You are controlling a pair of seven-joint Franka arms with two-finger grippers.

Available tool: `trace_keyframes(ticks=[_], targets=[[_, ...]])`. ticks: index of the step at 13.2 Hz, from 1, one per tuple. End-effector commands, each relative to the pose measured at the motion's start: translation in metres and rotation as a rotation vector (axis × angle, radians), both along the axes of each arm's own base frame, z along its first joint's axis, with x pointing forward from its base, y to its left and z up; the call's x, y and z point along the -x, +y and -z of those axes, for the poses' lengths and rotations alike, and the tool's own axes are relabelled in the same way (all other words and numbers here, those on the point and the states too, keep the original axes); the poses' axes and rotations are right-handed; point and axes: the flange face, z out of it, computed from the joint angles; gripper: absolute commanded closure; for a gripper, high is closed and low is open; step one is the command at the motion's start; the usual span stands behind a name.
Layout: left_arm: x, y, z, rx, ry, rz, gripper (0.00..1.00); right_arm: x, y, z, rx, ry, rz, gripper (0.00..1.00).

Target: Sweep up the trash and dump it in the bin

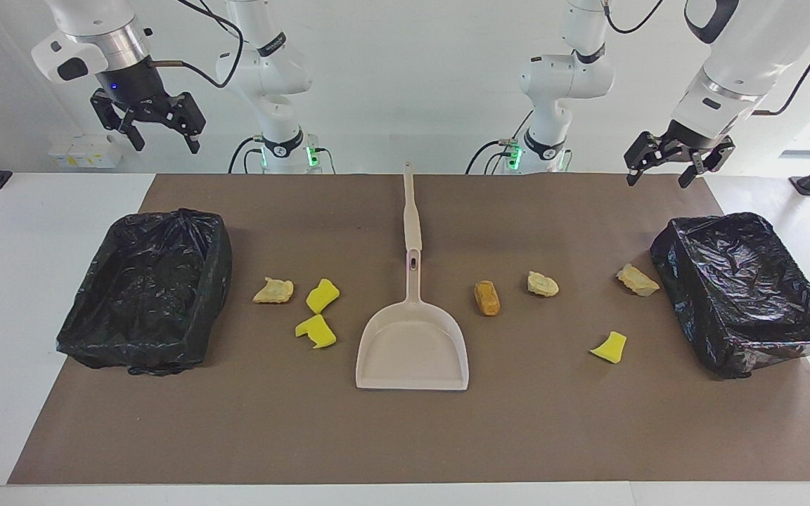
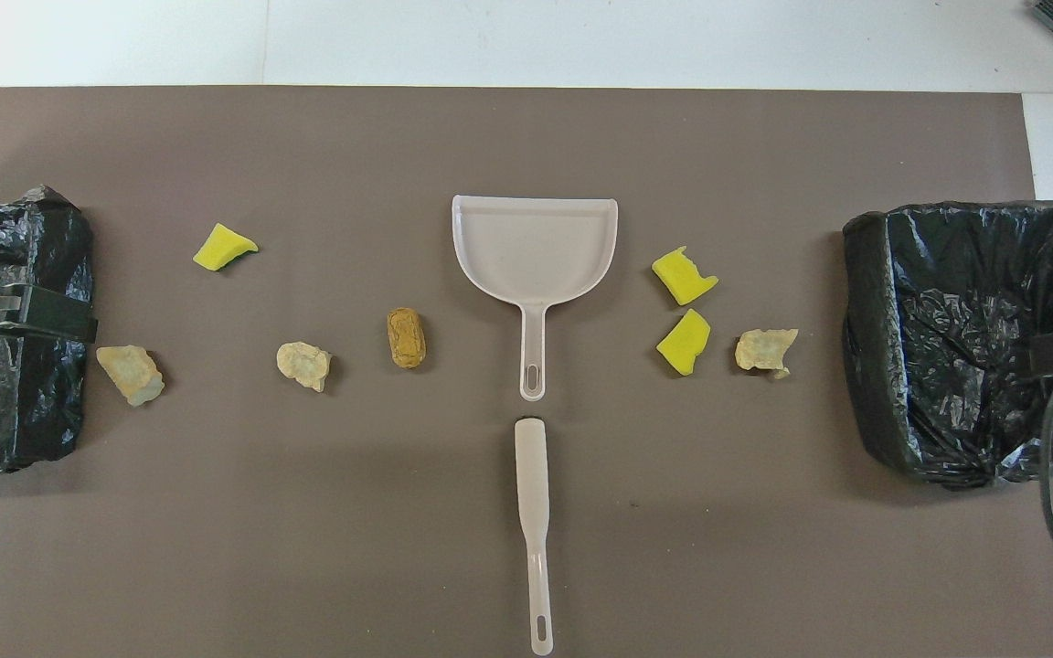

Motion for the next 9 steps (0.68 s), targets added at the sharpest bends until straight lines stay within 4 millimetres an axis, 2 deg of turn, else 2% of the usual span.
trace_keyframes(ticks=[1, 9], targets=[[-0.0009, -0.0023, -0.0026, 0.000, -0.007, 0.010, 0.00, 0.0057, 0.0004, -0.0029, -0.025, -0.009, -0.004, 0.00], [0.0011, 0.0029, -0.0003, 0.000, -0.002, 0.004, 0.00, 0.0056, 0.0012, -0.0029, -0.025, -0.009, -0.005, 0.00]])
